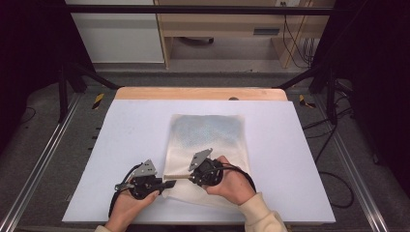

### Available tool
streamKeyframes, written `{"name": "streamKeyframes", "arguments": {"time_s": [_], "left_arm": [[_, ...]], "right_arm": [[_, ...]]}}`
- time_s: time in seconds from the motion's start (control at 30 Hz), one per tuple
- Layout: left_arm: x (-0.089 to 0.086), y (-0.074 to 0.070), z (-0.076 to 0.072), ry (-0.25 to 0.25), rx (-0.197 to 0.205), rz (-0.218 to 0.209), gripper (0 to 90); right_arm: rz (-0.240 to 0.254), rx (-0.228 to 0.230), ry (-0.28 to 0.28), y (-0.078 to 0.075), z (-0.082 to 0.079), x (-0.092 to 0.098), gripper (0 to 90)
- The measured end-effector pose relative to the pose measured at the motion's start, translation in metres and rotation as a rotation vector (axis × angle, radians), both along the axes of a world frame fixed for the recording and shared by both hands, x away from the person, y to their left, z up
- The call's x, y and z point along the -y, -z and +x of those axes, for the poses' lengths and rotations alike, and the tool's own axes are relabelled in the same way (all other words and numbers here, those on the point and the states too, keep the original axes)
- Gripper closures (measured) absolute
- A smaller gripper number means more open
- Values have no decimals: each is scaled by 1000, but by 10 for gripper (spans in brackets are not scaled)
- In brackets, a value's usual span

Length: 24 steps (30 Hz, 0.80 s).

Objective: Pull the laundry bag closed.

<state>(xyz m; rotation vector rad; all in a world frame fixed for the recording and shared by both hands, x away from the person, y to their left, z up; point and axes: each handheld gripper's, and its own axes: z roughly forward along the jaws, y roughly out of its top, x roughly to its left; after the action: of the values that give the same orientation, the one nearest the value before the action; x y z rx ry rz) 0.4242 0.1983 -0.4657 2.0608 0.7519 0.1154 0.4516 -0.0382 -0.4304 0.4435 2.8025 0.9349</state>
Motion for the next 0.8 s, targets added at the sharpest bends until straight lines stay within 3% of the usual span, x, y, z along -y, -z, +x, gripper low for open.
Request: {"name": "streamKeyframes", "arguments": {"time_s": [0.8], "left_arm": [[-1,-1,0,-4,5,-3,855]], "right_arm": [[3,-5,26,0,0,14,821]]}}
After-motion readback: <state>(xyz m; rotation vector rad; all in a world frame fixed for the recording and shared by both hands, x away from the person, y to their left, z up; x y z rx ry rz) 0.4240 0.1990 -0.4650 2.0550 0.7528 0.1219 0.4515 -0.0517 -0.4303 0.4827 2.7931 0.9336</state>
